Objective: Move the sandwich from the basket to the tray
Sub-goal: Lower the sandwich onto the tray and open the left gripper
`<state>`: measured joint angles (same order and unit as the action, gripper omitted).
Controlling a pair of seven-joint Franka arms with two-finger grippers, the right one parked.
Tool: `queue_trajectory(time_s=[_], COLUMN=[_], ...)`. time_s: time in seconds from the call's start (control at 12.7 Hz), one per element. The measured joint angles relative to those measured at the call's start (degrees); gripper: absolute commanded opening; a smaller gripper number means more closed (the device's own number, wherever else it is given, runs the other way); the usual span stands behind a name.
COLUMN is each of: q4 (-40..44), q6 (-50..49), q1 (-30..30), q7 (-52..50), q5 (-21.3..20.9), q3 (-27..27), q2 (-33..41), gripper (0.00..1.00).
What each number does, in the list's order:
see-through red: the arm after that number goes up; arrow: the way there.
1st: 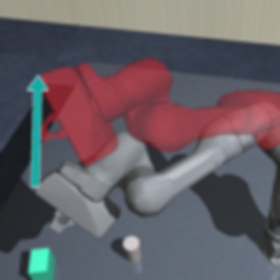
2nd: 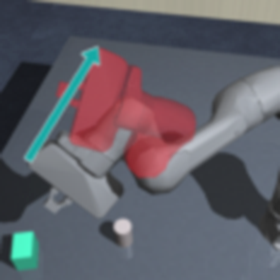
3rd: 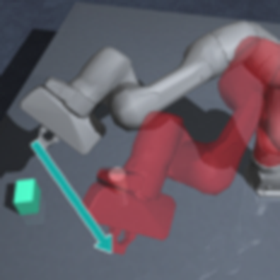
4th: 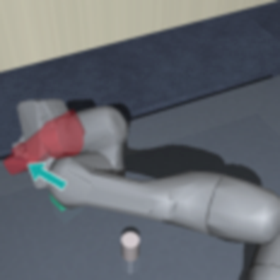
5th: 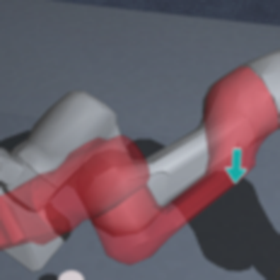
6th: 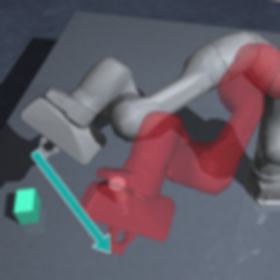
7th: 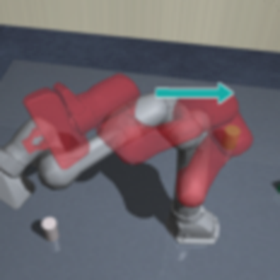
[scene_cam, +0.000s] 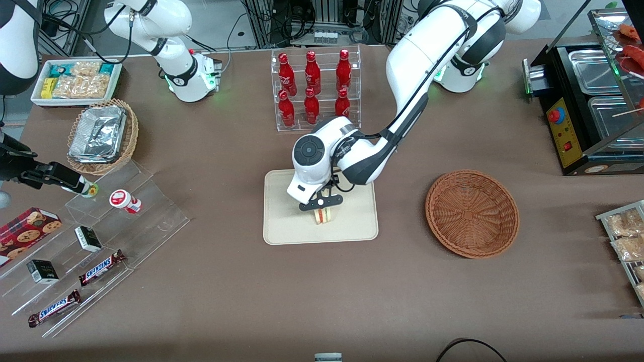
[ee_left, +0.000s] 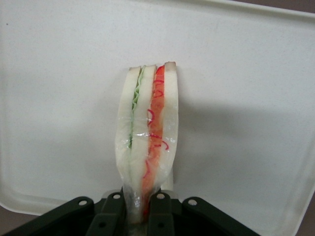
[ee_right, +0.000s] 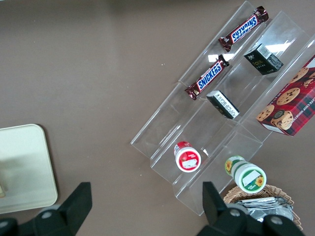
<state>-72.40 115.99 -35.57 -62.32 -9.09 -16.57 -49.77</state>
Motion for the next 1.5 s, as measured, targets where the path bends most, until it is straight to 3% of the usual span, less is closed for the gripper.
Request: queue_trajectory(time_s=[0.63, 1.02, 1.5], q4=[3.39, 4.71, 5.36], q6=[-2.38, -7.47, -16.72], q1=[0.03, 0.25, 4.15], q7=[-0.36, 0.55, 9.95], q5=[0.0, -0.01, -0.33], q3=[0.09, 0.12, 0.91], q2=[0.28, 4.85, 11.69], gripper=[1.0, 1.0, 1.0])
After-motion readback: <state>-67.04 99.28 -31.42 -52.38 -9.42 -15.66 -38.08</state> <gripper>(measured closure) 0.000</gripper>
